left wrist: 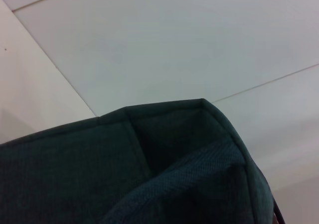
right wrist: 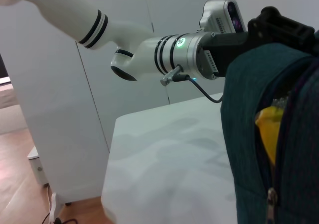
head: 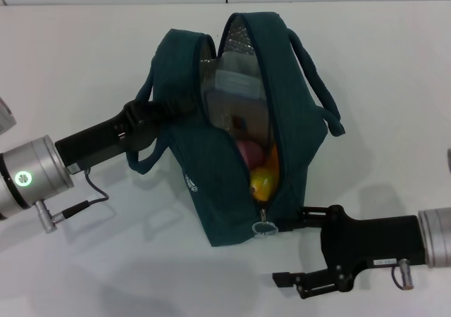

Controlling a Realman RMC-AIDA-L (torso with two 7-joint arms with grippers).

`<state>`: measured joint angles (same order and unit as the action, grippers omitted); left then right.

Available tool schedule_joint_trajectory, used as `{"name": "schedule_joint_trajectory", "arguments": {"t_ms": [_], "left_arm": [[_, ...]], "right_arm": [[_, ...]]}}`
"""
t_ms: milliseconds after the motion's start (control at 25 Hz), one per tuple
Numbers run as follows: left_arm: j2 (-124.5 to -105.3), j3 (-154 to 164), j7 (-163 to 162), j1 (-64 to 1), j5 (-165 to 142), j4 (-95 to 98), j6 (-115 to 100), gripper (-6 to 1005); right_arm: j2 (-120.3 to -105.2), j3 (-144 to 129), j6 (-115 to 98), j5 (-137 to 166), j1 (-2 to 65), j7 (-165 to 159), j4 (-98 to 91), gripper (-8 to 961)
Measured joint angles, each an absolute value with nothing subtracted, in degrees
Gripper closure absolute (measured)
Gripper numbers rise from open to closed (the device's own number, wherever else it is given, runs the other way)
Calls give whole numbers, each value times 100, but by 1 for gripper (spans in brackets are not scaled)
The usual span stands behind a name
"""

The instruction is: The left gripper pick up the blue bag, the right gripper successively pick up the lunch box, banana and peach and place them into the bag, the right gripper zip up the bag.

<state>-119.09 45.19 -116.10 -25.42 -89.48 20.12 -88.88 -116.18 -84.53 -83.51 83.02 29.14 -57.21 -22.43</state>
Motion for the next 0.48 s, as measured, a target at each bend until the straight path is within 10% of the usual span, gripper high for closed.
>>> {"name": "schedule_joint_trajectory", "arguments": {"t_ms": [480], "left_arm": [[-11909, 4517, -11613, -2523, -8950, 2039, -8912, 963]], "right_arm": [[-11619, -8855, -8173, 7795, 2981, -5721, -2299, 164]]}}
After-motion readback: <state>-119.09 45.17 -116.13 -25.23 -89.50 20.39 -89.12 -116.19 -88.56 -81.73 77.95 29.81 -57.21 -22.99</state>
